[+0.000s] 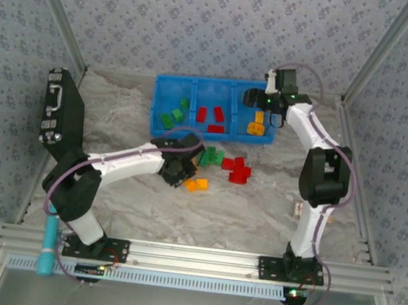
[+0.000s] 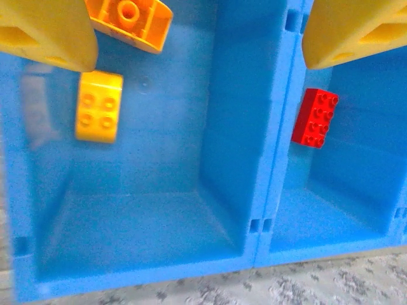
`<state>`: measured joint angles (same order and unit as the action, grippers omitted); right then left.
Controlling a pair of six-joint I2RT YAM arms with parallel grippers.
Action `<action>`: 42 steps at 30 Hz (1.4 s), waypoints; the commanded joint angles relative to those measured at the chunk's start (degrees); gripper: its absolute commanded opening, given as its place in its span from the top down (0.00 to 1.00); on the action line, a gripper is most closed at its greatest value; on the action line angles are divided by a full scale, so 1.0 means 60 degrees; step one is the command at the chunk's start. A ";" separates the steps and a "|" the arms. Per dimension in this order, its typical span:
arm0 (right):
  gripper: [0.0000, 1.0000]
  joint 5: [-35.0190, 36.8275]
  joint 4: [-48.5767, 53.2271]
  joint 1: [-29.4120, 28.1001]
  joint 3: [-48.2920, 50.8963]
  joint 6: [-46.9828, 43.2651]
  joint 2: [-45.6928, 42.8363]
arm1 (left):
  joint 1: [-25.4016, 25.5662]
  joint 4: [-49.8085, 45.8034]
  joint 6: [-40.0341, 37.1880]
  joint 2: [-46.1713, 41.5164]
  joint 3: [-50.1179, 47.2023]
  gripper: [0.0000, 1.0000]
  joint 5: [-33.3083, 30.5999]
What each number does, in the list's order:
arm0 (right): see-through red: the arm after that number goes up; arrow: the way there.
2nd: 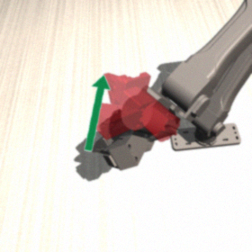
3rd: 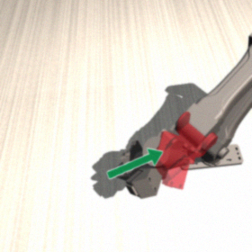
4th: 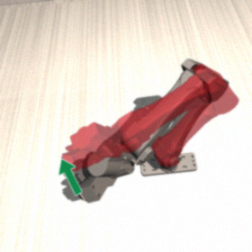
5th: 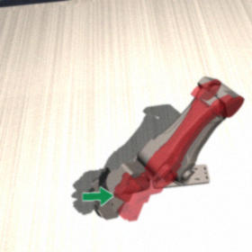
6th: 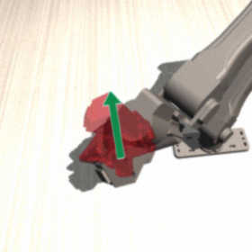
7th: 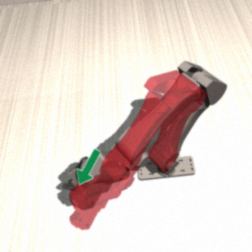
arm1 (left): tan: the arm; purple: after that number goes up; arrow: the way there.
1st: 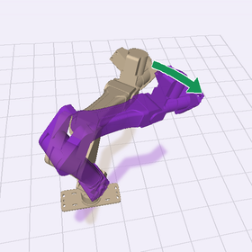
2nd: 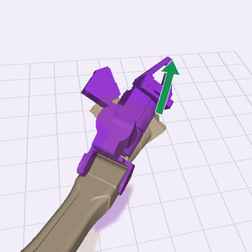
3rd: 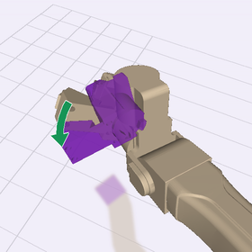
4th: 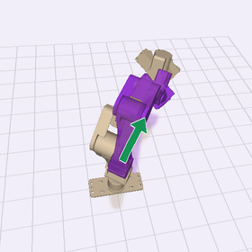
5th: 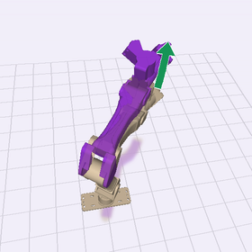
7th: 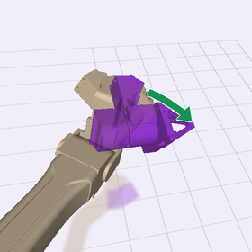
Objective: Sort the legos into containers by color
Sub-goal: Pick up the lego from the center of the table, then place the lego in the container.
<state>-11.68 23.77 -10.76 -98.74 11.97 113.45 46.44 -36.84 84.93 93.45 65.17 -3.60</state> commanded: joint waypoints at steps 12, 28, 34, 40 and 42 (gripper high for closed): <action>0.13 0.0604 -0.0546 0.1426 0.3798 0.0502 -0.4185 | -0.0723 0.2356 -0.2608 0.4596 0.7276 0.68 0.0364; 0.12 0.0397 -0.0859 0.1378 0.7167 0.1101 -0.6933 | -0.0501 0.0899 -0.4374 0.9528 1.5371 0.53 -0.0753; 0.12 0.0306 -0.0935 0.0840 0.7461 0.1309 -0.7129 | -0.0504 0.1044 -0.4573 0.9669 1.5387 0.43 -0.0713; 0.12 -0.0015 -0.0929 -0.0727 0.8265 0.0319 -0.7845 | -0.0795 0.0897 -0.5845 0.8506 1.5623 0.39 -0.0688; 0.11 0.0163 -0.0847 -0.1467 0.8787 -0.0036 -0.8309 | -0.1006 0.0605 -0.6666 0.7746 1.5612 0.37 -0.0759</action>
<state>-10.04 17.93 -15.51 -49.19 16.08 67.29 42.44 -32.51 52.80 149.23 157.01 -6.92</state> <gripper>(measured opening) 0.885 0.627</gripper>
